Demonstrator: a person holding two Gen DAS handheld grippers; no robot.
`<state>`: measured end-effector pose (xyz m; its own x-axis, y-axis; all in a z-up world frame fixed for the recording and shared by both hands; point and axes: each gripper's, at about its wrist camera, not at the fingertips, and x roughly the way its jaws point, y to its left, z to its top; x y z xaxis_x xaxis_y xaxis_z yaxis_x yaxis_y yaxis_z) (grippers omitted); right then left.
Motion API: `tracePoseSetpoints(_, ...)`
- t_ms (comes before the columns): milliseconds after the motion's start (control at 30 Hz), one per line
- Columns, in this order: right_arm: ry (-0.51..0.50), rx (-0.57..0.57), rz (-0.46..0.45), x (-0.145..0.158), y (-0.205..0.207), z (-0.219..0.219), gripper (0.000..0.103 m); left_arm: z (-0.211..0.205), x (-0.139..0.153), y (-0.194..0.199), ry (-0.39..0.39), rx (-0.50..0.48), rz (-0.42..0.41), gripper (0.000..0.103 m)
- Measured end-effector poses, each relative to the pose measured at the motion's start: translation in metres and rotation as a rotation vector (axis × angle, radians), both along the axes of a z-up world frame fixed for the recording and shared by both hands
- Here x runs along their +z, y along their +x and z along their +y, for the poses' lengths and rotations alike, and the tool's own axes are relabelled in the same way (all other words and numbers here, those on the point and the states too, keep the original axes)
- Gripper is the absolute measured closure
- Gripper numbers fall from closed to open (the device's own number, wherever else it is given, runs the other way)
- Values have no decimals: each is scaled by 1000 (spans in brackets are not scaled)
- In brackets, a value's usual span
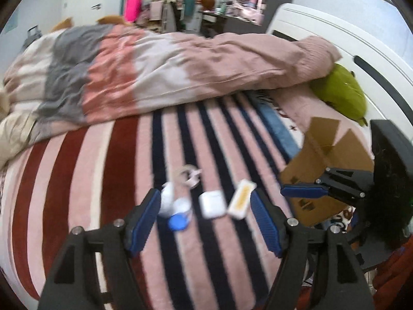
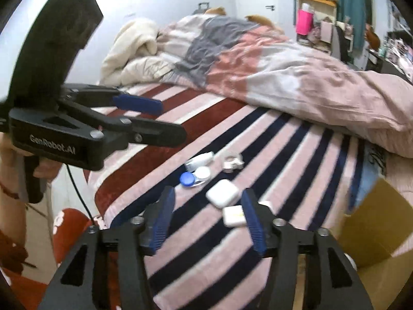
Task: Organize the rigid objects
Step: 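Drop the gold tube into the cardboard box with the right gripper, then grasp the white soap bar with the right gripper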
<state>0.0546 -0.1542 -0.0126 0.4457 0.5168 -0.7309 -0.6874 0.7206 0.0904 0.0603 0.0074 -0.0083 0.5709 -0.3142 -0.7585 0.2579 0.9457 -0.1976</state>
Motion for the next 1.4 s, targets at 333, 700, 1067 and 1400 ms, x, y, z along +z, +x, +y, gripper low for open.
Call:
tracePoseSetpoints(333,-121,-216,167,-106,38,22,23,38,-47,-17,-18,52,51,34)
tracePoseSetpoints(700,139,-503,234,-137,75,-26,27,49,-59,-19,-18,77,67,34)
tracePoseSetpoints(1067,100,-508,222,-138,71,-25,69,45,-56,-25,-14,74,68,34)
tracePoseSetpoints(1400,2,-276,293,-132,21,-17,65,34,-50,-35,4,52,59,34)
